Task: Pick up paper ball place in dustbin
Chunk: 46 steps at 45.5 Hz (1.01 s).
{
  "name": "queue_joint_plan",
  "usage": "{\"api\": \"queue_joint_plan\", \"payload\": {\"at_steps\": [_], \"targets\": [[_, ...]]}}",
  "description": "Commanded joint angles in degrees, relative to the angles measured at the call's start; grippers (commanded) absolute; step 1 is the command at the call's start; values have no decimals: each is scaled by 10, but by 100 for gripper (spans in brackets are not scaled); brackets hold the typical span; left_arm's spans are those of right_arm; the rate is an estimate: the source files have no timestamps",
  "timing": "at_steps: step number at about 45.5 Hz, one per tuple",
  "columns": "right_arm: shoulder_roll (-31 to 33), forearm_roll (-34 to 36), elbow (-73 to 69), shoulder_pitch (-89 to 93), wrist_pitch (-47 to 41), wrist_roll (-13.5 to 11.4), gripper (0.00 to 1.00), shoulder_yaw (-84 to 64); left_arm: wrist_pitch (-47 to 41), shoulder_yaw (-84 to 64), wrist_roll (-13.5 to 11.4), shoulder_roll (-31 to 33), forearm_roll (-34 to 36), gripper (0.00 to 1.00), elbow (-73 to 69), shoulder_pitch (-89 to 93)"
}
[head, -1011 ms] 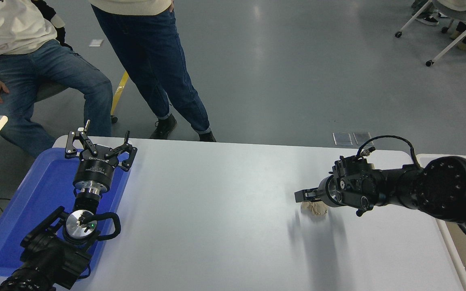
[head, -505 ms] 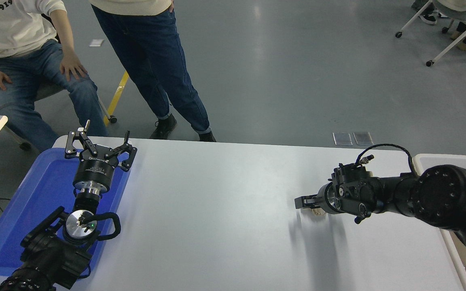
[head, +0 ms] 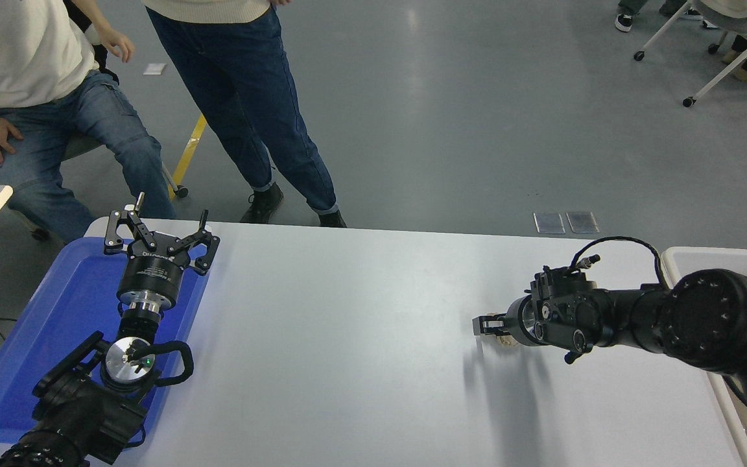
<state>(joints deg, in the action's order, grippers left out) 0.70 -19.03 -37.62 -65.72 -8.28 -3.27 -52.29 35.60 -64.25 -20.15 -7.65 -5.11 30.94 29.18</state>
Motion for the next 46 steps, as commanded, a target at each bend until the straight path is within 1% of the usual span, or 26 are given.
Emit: {"api": "queue_joint_plan", "payload": {"at_steps": [1,6,8,13,20,31,40,43,46], "targets": [[3,57,-5,6,-1,-37,0,15,0,0,0,0,0,100,0,0],[3,96,-8,2,-1,-40,0,15,0,0,0,0,0,100,0,1],[5,100,-16,0,-1,-40,0,15,0,0,0,0,0,100,0,1],[12,100,-39,-12,-1,-40,0,15,0,0,0,0,0,100,0,1],[52,96,-109,-59,-1,-40,0,11,0,0,0,0,0,100,0,0],[96,93,-201,-150,-4,-42,0,-4,0,0,0,0,0,100,0,0],[109,94,-309,-264,-11,-45,0,-60,0,0,0,0,0,100,0,1],[123,94,-338,-298,-27,-45,0,-62,0,0,0,0,0,100,0,1],[134,94,-353,-333,-66,-45,0,-69,-1,0,0,0,0,100,0,1]]}}
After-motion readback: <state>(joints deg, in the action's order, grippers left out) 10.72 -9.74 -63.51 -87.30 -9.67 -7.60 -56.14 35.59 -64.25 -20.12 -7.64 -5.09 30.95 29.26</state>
